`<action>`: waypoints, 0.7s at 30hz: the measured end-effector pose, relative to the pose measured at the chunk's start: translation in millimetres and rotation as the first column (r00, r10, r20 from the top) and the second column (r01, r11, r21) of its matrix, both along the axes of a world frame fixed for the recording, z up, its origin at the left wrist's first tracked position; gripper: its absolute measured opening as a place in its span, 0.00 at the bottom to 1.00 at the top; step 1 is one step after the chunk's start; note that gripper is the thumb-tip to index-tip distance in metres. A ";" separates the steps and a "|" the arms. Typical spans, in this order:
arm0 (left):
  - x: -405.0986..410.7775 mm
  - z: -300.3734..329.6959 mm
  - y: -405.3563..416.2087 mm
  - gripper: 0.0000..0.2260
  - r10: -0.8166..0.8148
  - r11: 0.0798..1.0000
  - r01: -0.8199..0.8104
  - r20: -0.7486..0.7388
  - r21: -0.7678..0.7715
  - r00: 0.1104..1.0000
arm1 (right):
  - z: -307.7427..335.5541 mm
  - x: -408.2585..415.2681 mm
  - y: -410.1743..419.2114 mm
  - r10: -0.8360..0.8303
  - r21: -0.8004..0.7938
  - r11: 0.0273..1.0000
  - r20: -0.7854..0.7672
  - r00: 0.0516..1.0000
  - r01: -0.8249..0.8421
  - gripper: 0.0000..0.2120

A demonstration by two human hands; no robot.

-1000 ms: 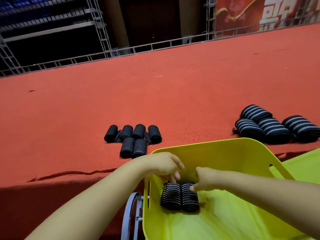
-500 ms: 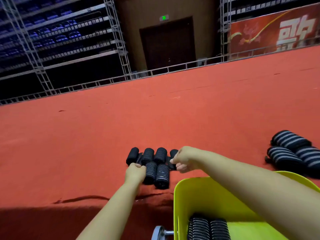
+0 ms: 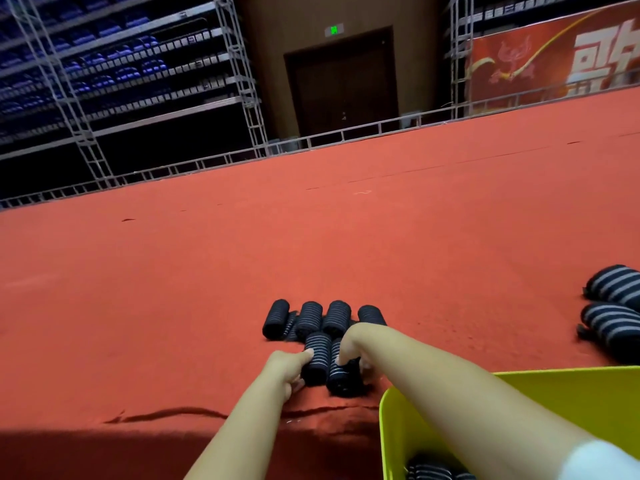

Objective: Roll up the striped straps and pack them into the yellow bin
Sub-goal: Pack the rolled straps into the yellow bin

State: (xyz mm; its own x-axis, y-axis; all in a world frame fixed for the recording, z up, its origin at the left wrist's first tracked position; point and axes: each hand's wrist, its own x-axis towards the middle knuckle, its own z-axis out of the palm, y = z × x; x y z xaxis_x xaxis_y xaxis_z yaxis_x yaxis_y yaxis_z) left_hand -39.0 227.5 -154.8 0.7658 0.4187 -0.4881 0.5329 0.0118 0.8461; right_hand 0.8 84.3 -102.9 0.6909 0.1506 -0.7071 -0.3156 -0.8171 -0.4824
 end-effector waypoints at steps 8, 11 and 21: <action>-19.2 29.8 -3.9 0.04 -0.099 0.948 0.090 -0.016 -0.305 0.995 | 16.7 -7.2 -10.5 -0.005 0.197 0.980 0.101 0.995 -0.015 0.22; -27.9 47.4 -9.3 0.02 -0.115 0.943 0.133 0.078 -0.306 0.990 | 34.5 -15.4 -24.2 -0.086 0.332 0.943 0.199 0.976 0.015 0.08; -93.1 134.3 -61.6 0.21 -0.645 0.760 0.650 0.140 0.020 0.751 | 92.0 -93.0 -136.3 0.028 0.503 0.848 0.268 0.963 -0.165 0.12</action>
State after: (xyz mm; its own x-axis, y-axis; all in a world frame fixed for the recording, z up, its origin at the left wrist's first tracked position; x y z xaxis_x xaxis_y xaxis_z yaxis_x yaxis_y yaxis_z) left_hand -132.1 165.9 -20.6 0.9052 -0.2132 -0.3677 0.3070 -0.2705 0.9125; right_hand -92.2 -52.0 -11.0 0.7913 0.5211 -0.3197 -0.0661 -0.4470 -0.8921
